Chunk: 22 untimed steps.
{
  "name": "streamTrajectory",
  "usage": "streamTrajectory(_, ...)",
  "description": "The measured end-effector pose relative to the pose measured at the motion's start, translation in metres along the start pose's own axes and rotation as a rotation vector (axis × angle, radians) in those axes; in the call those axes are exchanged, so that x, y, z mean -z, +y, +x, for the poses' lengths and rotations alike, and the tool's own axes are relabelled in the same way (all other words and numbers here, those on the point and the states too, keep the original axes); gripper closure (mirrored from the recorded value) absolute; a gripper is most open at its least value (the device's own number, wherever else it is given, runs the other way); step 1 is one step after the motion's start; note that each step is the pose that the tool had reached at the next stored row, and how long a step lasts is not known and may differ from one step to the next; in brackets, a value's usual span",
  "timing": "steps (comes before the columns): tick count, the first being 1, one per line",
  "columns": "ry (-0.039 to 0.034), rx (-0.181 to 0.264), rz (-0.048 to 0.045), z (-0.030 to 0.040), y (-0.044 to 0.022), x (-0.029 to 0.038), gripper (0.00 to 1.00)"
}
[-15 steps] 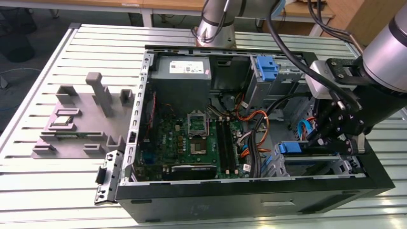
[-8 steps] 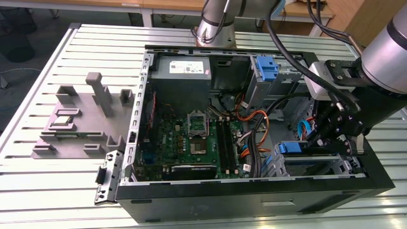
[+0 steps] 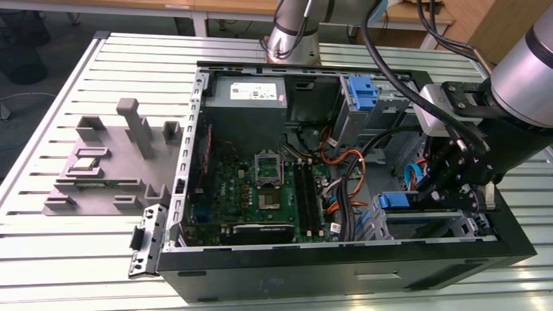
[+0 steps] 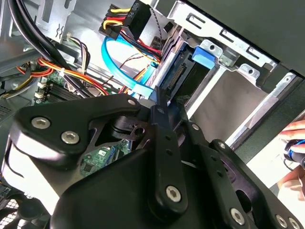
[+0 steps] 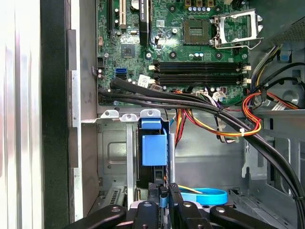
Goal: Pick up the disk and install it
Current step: 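Insert the first disk wire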
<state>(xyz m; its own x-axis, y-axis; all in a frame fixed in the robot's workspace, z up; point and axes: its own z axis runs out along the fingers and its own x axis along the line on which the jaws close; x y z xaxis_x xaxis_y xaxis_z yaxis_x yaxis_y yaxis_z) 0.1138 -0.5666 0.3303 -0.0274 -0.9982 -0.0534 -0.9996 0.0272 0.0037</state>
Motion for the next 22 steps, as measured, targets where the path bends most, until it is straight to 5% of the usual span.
streamTrajectory(4, -0.0003, 0.0, 0.0, -0.0001, 0.0, 0.0023, 0.76)
streamTrajectory(13, 0.0, 0.0, 0.0, -0.0013, 0.0001, 0.0248, 0.76)
streamTrajectory(22, 0.0, 0.0, 0.0, -0.0014, -0.002, 0.0253, 0.76)
